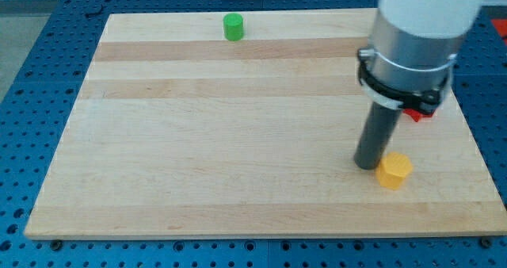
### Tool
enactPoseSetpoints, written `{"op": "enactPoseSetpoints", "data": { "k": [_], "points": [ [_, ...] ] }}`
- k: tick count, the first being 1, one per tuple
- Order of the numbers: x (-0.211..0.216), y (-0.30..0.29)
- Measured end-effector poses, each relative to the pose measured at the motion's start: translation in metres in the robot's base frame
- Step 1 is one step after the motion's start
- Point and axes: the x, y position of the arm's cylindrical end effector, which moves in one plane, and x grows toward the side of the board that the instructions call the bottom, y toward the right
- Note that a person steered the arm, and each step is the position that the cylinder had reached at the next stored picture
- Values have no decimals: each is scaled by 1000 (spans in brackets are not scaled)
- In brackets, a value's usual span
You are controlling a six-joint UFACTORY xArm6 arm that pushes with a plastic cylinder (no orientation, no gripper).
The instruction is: Move the yellow hexagon closer to the red star
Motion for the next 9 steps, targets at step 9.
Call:
{"op": "enactPoseSetpoints", "data": {
  "k": [9],
  "points": [
    [86, 54]
  ]
}}
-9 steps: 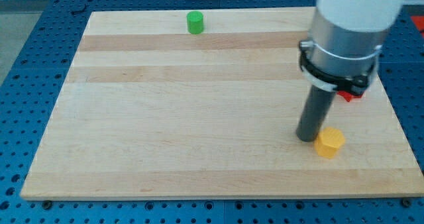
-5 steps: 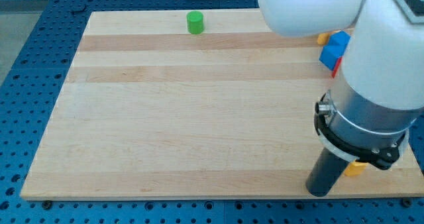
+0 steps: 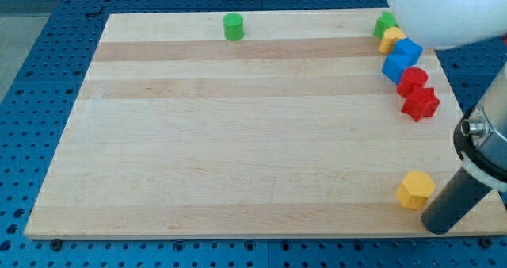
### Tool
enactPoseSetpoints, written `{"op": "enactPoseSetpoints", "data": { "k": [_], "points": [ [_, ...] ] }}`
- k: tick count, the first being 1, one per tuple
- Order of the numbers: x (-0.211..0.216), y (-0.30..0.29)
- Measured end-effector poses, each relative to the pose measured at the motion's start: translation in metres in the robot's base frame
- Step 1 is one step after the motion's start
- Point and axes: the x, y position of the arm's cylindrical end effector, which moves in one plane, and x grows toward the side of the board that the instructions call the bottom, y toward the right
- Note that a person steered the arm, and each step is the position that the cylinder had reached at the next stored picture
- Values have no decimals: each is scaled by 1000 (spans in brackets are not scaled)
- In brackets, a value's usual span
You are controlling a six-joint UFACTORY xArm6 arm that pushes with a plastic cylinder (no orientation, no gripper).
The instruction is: Move the yellow hexagon closer to the red star
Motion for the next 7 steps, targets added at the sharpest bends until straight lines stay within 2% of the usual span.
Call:
{"op": "enactPoseSetpoints", "data": {
  "k": [1, 4, 6, 7],
  "points": [
    [-2, -15],
    [-87, -2],
    [-88, -6],
    [-80, -33]
  ]
}}
